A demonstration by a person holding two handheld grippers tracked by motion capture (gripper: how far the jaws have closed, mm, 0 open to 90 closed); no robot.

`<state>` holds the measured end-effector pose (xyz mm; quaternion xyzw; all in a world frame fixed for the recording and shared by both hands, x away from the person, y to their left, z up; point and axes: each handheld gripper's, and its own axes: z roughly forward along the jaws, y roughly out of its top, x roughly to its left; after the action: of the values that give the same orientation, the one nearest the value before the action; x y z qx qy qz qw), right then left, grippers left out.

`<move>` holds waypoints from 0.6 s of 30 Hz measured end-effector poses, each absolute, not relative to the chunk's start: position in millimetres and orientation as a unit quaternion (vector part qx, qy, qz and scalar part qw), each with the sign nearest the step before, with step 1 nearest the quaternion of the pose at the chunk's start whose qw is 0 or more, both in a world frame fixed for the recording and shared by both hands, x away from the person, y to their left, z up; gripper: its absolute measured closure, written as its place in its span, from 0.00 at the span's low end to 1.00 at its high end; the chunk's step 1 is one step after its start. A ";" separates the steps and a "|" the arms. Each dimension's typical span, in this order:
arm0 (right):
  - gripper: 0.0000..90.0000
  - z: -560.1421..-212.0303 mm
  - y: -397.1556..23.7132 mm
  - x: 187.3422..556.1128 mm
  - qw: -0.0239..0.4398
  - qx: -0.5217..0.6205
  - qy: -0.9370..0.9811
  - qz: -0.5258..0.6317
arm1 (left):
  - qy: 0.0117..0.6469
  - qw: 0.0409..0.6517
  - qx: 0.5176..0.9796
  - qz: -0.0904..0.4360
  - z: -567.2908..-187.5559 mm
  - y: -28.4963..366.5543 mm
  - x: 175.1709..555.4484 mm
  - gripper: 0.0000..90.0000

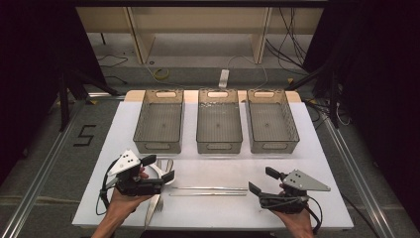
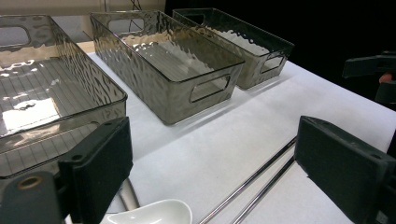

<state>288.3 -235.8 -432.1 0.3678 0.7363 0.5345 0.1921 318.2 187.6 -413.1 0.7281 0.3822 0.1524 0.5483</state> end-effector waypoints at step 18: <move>0.27 -422.5 -224.7 294.8 0.175 0.332 0.786 0.491 | 0.382 0.546 0.729 0.155 -413.0 186.9 318.2 0.12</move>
<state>294.8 -224.7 -422.5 0.3318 0.7859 0.4914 0.1755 318.2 186.9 -413.0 0.7293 0.3816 0.1551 0.5463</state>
